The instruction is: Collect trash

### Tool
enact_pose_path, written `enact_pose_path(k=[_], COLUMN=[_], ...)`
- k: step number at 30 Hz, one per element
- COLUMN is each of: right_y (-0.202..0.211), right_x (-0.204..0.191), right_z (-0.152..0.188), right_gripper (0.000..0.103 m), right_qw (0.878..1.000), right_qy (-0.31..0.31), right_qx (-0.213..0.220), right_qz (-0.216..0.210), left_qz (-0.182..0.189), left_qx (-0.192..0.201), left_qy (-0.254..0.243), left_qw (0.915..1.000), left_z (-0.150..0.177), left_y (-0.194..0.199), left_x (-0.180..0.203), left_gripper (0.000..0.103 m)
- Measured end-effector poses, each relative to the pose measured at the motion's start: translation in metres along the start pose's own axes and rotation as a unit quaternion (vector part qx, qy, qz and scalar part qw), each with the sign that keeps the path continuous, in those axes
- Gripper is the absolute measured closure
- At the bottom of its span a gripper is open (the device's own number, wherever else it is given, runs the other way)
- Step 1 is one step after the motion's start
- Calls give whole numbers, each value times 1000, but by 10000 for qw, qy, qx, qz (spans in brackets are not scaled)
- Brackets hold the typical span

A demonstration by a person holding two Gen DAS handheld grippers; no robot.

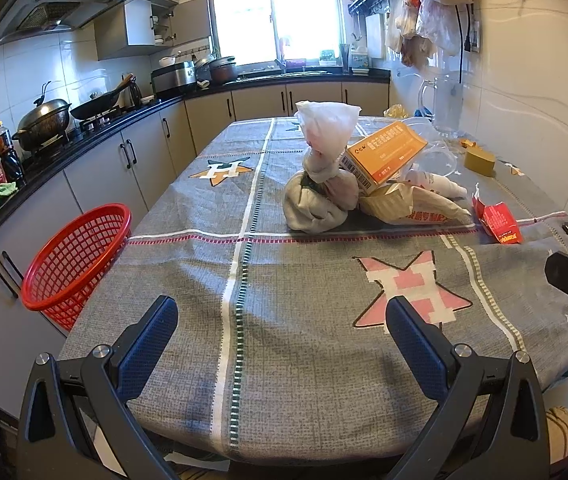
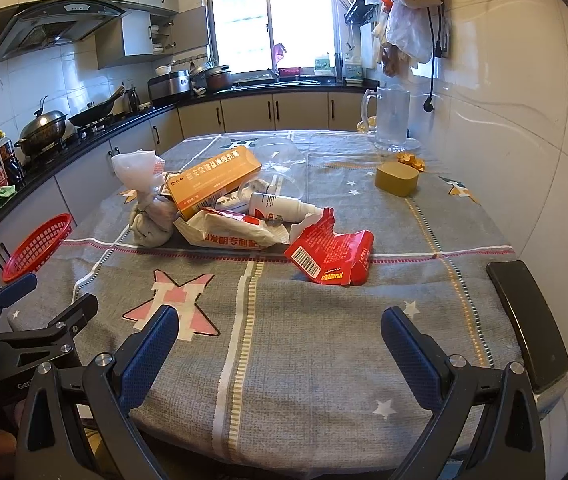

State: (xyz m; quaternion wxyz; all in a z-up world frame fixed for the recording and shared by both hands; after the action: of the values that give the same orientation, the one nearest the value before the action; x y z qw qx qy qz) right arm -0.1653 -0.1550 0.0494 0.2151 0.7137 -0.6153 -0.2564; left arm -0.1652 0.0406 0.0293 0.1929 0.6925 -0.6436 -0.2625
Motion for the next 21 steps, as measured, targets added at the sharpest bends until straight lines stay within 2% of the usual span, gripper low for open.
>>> enact_pose_path(k=[21], right_y=[-5], right_x=[2], right_z=[1], right_gripper=[0], right_qw=[9999], right_qy=[-76], right_qx=[-124], right_qz=[-58], left_qz=[-19], left_qx=[-39], left_qy=[-12], left_qw=[10000], left_z=[1], left_y=[-3], left_x=[0], left_gripper=[0])
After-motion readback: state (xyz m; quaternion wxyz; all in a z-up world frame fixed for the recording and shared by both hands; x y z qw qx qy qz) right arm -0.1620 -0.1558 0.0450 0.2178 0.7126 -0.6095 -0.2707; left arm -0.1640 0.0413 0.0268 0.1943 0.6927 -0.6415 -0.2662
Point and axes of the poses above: each gripper's, at about its wrist camera, not at the fingertips, and y roughly against the way its jaws point, x to its right, z to its underside, the point moved 1 cm from there along -y, roughly the way its jaws point, and after that the axes turned 2 degrees about -y, right-handed, at the moved point
